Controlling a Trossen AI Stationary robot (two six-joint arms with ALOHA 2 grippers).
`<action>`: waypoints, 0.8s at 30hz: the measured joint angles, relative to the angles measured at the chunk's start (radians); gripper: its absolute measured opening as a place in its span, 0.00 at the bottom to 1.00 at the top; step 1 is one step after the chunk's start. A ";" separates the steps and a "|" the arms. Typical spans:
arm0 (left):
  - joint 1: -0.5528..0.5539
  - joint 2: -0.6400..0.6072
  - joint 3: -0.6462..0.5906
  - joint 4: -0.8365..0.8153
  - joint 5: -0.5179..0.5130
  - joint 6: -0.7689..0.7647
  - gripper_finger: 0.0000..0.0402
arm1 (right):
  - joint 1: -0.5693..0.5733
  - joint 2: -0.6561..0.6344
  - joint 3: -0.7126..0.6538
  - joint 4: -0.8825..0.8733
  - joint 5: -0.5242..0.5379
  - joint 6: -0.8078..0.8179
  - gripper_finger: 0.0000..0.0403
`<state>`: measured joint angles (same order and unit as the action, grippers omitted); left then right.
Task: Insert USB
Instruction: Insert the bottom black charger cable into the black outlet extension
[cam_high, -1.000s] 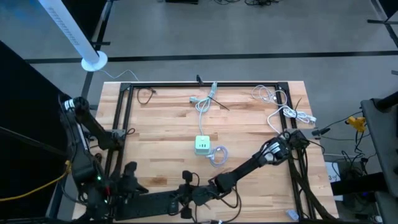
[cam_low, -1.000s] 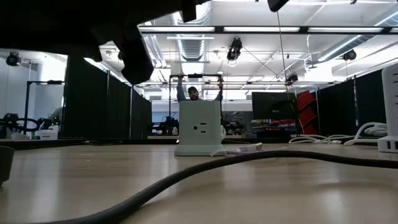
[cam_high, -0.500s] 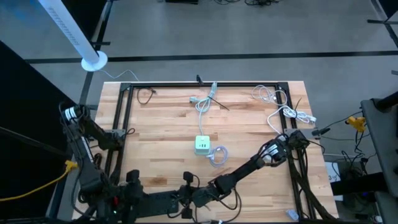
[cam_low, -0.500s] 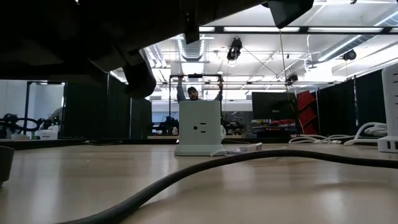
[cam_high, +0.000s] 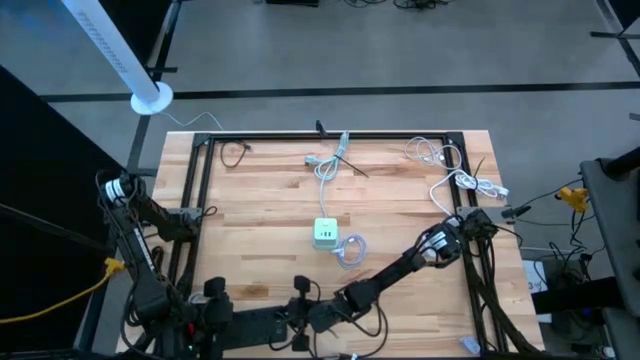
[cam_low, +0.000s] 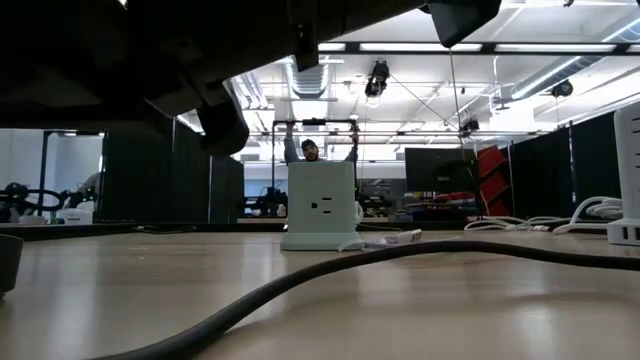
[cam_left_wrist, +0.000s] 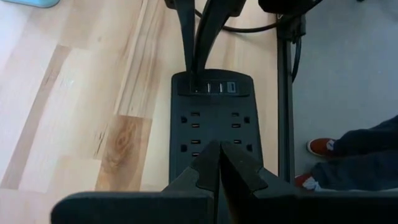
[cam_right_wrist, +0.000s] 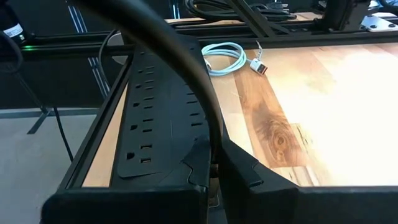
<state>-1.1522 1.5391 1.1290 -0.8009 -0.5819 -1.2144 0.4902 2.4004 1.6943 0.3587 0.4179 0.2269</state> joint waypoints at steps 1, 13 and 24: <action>0.000 0.000 0.000 0.000 -0.001 0.000 0.00 | -0.002 0.000 0.000 0.004 -0.002 -0.001 0.01; 0.000 -0.001 0.000 0.001 -0.001 -0.004 0.00 | -0.011 0.007 0.000 0.012 -0.025 -0.002 0.01; 0.000 -0.002 0.000 0.000 -0.001 -0.011 0.00 | -0.007 0.006 0.002 -0.078 -0.033 0.015 0.01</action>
<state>-1.1522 1.5368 1.1290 -0.8006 -0.5827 -1.2251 0.4828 2.4062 1.6960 0.2804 0.3848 0.2424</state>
